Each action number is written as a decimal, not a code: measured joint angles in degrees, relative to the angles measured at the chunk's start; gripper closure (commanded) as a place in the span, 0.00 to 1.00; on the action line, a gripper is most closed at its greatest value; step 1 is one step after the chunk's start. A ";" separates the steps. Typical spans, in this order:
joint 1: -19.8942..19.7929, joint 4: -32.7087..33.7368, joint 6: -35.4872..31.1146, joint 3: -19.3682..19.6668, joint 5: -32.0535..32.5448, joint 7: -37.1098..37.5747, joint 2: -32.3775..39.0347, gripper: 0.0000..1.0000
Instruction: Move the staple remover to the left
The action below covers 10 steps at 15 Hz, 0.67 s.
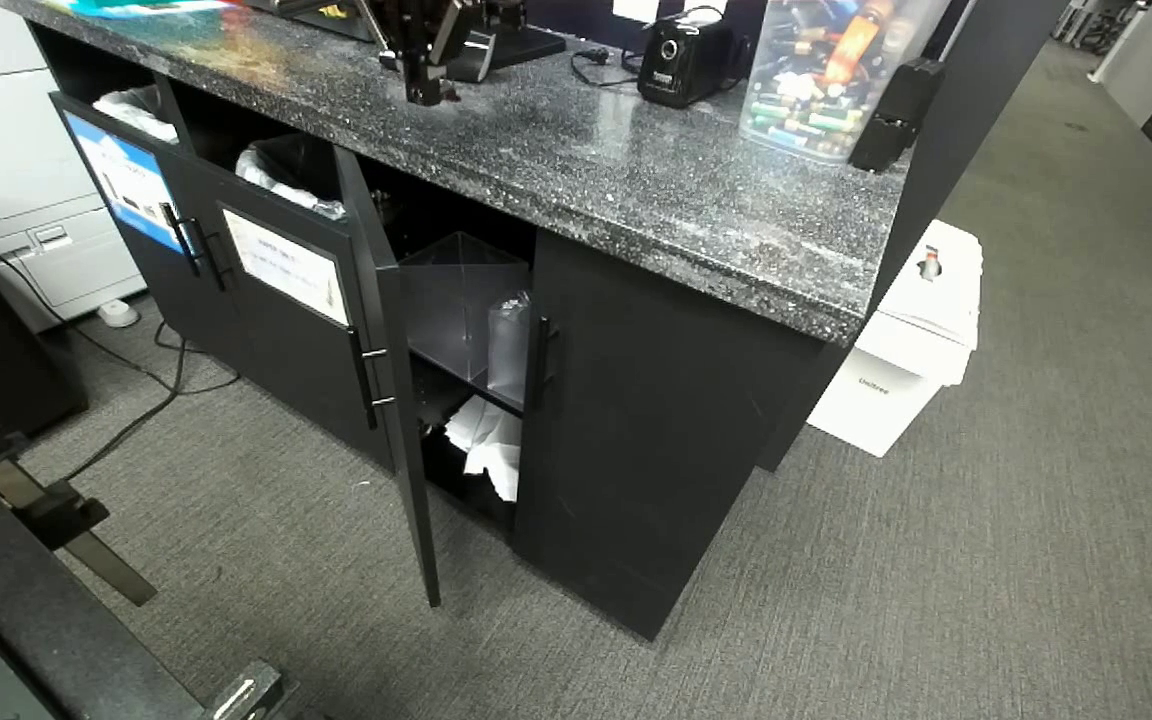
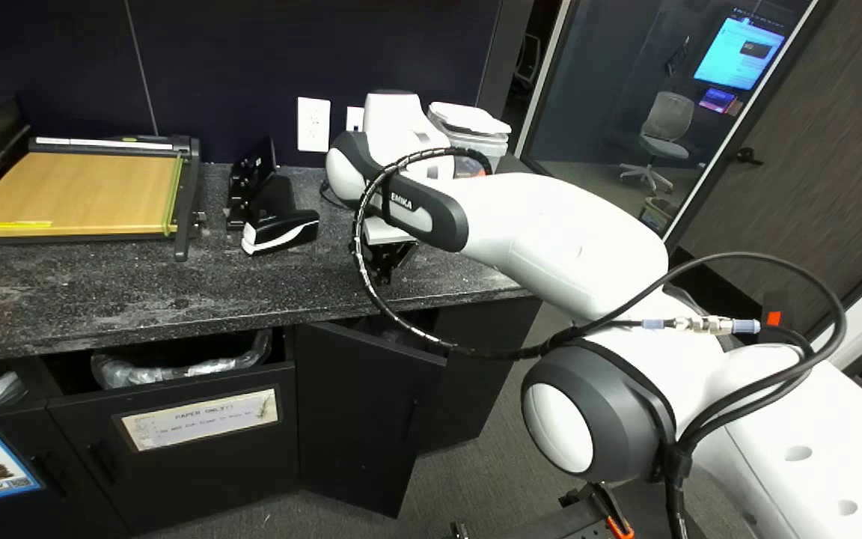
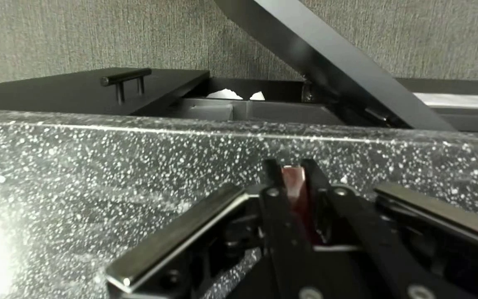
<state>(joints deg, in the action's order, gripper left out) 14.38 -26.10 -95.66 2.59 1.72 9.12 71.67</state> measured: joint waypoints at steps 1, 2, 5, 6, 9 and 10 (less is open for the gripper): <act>-0.09 0.02 -0.09 0.00 0.07 -0.08 0.85 0.96; -0.39 0.01 -0.15 0.01 0.15 -0.19 1.54 0.96; -1.72 0.02 -0.16 0.02 0.17 -0.57 2.53 0.96; -2.06 0.07 -0.16 0.02 0.17 -0.67 2.53 0.96; -2.62 0.07 -0.16 0.02 0.17 -0.74 2.53 0.58; -2.64 0.07 -0.14 0.02 0.17 -0.73 2.53 0.57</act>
<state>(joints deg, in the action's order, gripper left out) 11.74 -26.03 -95.80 2.60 1.89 8.39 74.20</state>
